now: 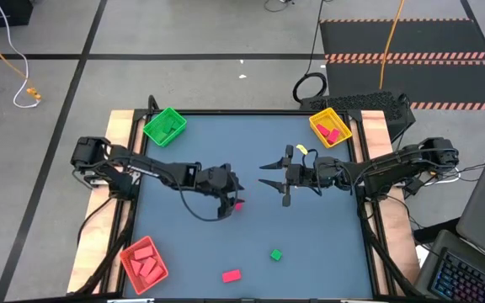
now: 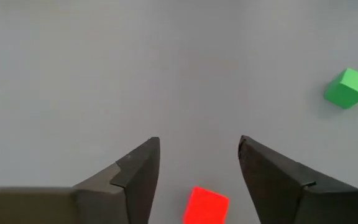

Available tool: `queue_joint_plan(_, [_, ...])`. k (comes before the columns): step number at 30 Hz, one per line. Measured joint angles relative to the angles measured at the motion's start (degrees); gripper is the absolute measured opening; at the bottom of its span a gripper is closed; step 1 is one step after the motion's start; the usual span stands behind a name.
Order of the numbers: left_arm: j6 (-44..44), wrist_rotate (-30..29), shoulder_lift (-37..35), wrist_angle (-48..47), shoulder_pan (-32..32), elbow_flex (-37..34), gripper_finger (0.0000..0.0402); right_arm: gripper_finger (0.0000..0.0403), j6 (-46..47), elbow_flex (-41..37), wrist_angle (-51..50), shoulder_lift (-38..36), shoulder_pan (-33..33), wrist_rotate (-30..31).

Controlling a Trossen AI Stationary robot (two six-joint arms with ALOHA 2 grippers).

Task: Sort & place blocks by color
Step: Put the red block into the yellow bin

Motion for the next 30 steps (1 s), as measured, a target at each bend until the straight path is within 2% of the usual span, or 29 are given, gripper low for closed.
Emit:
queue_joint_plan(8, [-2.8, 0.0, 0.0, 0.0, -1.8, 0.0, 0.0293, 0.0169, 0.0, 0.0, 0.0, 0.0, 0.0, 0.0])
queue_joint_plan(14, [-6.4, 0.0, 0.0, 0.1, -3.1, 0.0, 0.0333, 0.0169, 0.0, 0.0, 0.0, 0.0, 0.0, 0.0])
queue_joint_plan(22, [-7.3, 0.0, 0.0, 5.7, -4.2, 0.0, 0.0346, 0.0169, 0.0, 0.0, 0.0, 0.0, 0.0, 0.0])
queue_joint_plan(30, [-6.4, 0.0, 0.0, 6.7, -4.1, 0.0, 0.0347, 0.0169, 0.0, 0.0, 0.0, 0.0, 0.0, 0.0])
